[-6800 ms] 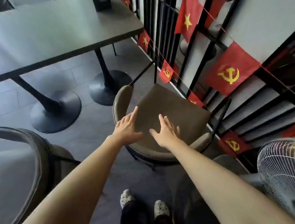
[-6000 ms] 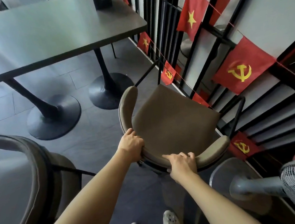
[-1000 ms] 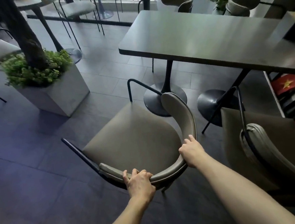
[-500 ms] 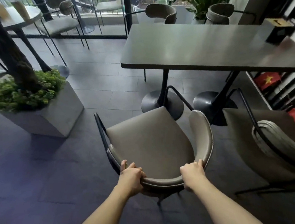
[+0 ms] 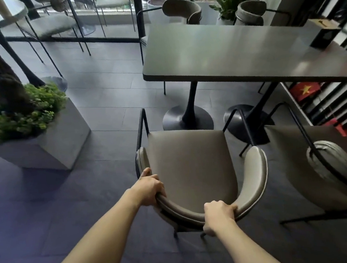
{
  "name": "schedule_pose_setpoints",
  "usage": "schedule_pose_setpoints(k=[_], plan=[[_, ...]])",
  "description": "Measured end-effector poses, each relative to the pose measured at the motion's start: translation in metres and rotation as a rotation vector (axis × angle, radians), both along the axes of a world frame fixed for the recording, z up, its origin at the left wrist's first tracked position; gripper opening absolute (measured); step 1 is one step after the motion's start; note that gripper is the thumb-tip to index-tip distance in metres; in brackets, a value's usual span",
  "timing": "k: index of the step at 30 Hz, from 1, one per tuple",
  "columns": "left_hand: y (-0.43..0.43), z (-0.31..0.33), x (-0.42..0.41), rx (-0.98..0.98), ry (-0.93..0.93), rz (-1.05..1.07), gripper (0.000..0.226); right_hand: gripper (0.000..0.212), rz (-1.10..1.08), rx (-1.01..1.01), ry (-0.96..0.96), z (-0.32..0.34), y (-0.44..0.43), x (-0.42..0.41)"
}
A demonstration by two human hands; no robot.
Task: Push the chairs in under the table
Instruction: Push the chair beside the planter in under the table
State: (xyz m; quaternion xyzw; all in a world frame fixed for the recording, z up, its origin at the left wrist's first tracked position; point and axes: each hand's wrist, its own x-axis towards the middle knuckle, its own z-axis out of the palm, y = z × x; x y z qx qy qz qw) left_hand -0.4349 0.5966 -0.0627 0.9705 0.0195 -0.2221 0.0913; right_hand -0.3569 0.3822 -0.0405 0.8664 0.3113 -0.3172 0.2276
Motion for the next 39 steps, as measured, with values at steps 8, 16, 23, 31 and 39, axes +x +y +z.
schedule_pose_setpoints(k=[8, 16, 23, 31, 39], plan=[[0.033, 0.004, 0.012, 0.094, 0.027, -0.110, 0.037, 0.042, -0.020, 0.079, 0.040, -0.002, 0.027, -0.003], [-0.052, -0.004, -0.007, 0.190, -0.013, 0.022, 0.031, 0.057, 0.024, 0.151, 0.093, -0.014, -0.012, 0.017], [-0.055, -0.003, -0.004, 0.198, -0.016, 0.060, 0.030, 0.056, 0.091, 0.164, 0.106, -0.010, -0.019, 0.022], [-0.077, -0.007, 0.008, 0.158, 0.001, 0.131, 0.027, 0.058, 0.103, 0.172, 0.101, -0.007, -0.035, 0.043], [-0.078, -0.005, 0.007, 0.154, -0.008, 0.119, 0.028, 0.061, 0.114, 0.145, 0.106, -0.009, -0.035, 0.045]])
